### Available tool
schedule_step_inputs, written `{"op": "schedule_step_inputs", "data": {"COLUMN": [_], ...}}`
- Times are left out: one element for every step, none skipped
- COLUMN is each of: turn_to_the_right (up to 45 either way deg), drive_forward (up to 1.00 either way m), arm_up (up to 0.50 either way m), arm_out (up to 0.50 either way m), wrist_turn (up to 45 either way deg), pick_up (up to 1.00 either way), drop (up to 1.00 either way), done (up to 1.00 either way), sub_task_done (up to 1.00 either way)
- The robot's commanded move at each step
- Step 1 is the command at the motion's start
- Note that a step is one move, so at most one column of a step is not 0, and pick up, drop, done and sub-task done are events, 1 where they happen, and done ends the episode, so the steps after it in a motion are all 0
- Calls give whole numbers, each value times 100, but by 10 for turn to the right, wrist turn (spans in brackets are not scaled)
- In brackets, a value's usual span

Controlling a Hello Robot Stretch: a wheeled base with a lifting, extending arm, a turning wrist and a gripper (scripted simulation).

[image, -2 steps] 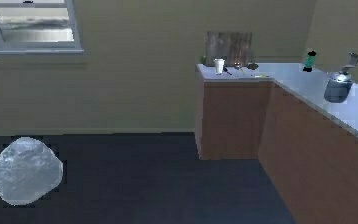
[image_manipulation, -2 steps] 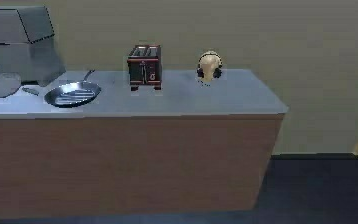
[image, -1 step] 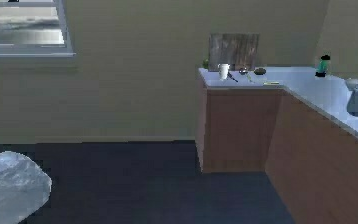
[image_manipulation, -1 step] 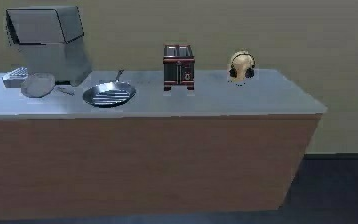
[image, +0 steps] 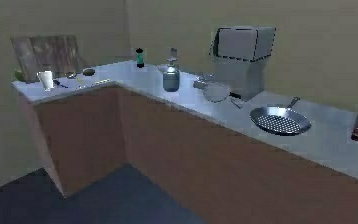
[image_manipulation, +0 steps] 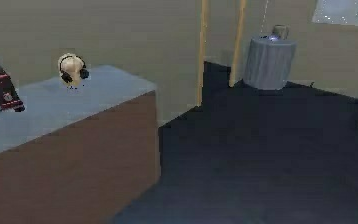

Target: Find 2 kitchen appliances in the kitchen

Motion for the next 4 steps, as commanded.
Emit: {"op": "schedule_step_inputs", "data": {"turn_to_the_right": [450,30,0,-390], "drive_forward": [0,0,30,0], "arm_up": [0,0,0,0], "arm_out": [0,0,0,0], "wrist_turn": [0,0,0,0], "pick_up": [0,0,0,0], "drop": [0,0,0,0], "done": [0,0,0,0], "sub_task_done": [0,0,0,0]}}
